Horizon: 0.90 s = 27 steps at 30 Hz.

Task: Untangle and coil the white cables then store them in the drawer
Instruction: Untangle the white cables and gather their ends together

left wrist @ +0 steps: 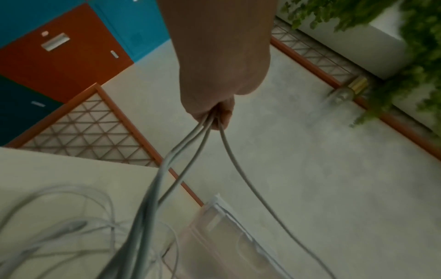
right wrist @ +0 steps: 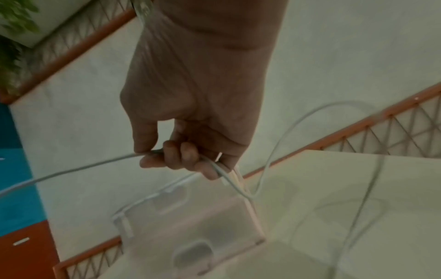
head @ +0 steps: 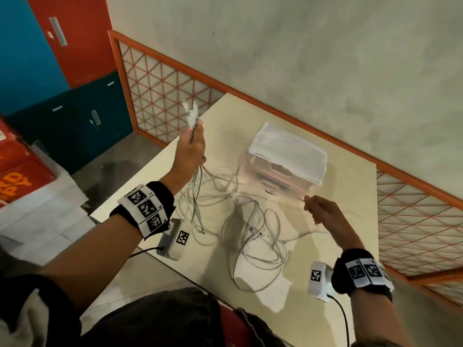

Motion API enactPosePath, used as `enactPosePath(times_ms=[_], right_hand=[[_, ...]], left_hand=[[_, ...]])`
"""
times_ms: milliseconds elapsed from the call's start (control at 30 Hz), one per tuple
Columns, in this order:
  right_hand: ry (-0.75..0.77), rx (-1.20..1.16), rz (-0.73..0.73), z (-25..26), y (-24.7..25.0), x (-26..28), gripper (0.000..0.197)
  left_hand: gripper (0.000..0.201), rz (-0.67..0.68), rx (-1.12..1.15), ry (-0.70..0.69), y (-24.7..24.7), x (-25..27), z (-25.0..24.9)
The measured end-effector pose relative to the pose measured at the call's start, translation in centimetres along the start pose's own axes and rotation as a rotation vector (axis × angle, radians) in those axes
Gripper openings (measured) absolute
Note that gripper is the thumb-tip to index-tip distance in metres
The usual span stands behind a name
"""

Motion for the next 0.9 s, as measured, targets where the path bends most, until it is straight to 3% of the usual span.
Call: enactPosePath(times_ms=[133,233,333,433,567,667,733,800,900], right_hand=[[0.134,0.054,0.030,4.2,-0.8,-0.3,0.031],[0.249,0.104,0.061,7.7,-2.7,-0.2,0.027],[0.320,0.088,0.065,9.7,-4.3,-0.1,0.025],[0.290,0.052,0.083,9.6,-4.8,-0.3,0.026],[0.185,0.029,0.077,6.0,-3.9,-1.0,0.026],[0.116,0.115,0.001,2.3,-3.3,-2.0,0.024],[0.104,0.202,-0.098,0.6,-3.2,-2.5,0.012],[0.116,0.220,-0.168,-0.5,-3.8,-2.7,0.017],[0.042,0.243,-0.082,-1.2,-6.2,-2.5,0.012]], left_hand=[[0.038,0.374,-0.391,-0.178,-3.3,2.4,-0.2],[0.024,0.675,-0.459,-0.068,-5.8,4.4,1.4],[0.020,0.773,-0.536,-0.109,-6.9,5.6,2.3],[0.024,0.677,-0.529,-0.187,-6.3,4.8,1.9],[0.026,0.259,-0.468,-0.255,-3.3,2.2,0.8],[0.025,0.056,-0.426,-0.228,-1.1,0.6,0.5],[0.025,0.005,-0.446,-0.211,-0.2,-0.3,0.9],[0.027,-0.018,-0.522,-0.182,0.2,-0.5,1.6],[0.033,-0.030,-0.614,-0.145,0.3,-0.2,2.5]])
Point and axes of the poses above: each hand's wrist, its own x-axis away from the middle knuckle, its own y-axis out of the back of the hand, z = x × y, the point moved 4 cm from there along -x, towards the middle knuckle, and after that the axes turned 3 degrees about -y, right-handed, at the moved point
